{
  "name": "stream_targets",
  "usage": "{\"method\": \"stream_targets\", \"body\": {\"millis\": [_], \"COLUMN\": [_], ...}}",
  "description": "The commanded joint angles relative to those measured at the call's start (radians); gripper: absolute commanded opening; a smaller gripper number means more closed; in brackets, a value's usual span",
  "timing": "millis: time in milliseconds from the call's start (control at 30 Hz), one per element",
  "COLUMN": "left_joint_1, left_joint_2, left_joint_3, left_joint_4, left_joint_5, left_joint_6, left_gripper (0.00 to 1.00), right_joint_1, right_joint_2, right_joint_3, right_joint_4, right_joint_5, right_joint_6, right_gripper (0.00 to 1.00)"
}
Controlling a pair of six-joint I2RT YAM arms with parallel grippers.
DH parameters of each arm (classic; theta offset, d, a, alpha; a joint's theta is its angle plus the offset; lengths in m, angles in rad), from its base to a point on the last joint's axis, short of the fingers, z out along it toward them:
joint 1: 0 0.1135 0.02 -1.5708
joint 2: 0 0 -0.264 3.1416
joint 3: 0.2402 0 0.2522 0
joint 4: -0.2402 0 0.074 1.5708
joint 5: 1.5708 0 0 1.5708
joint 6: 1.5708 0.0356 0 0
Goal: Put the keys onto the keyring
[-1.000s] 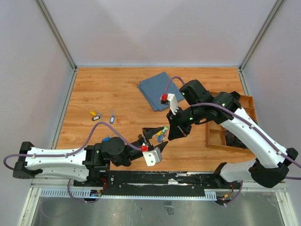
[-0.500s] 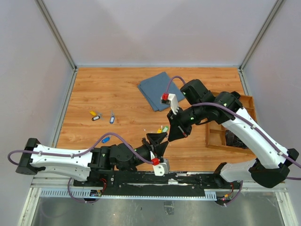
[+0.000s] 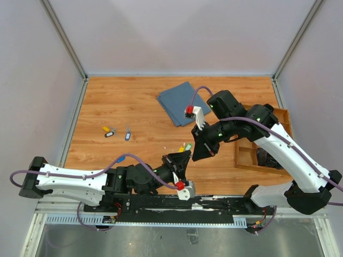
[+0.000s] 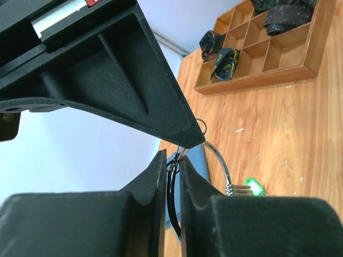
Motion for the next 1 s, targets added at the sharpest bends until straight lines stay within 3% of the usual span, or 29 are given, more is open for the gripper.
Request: {"method": "stream_targets", "body": {"millis": [0, 33, 133, 367, 767, 967], "left_joint_1": [-0.01, -0.011, -0.01, -0.011, -0.01, -0.01], "left_joint_2": [0.009, 0.008, 0.001, -0.01, 0.068, 0.115], "left_joint_3": [0.018, 0.02, 0.02, 0.027, 0.142, 0.204], "left_joint_4": [0.06, 0.061, 0.077, 0.095, 0.019, -0.031], "left_joint_5": [-0.005, -0.006, -0.011, -0.052, -0.188, -0.247], "left_joint_6": [0.02, 0.019, 0.009, -0.052, -0.334, -0.427], "left_gripper": [0.06, 0.02, 0.01, 0.01, 0.01, 0.01], "right_joint_1": [-0.003, -0.002, -0.003, -0.003, -0.001, 0.0], "right_joint_2": [-0.037, -0.042, -0.066, -0.189, -0.374, -0.4], "right_joint_3": [-0.005, -0.008, -0.015, -0.073, -0.289, -0.329], "right_joint_4": [0.022, 0.032, 0.061, 0.226, 0.548, 0.59], "right_joint_5": [-0.016, -0.006, 0.027, 0.168, 0.253, 0.243], "right_joint_6": [0.018, 0.019, 0.024, 0.052, 0.192, 0.2], "right_gripper": [0.04, 0.05, 0.08, 0.31, 0.33, 0.36]}}
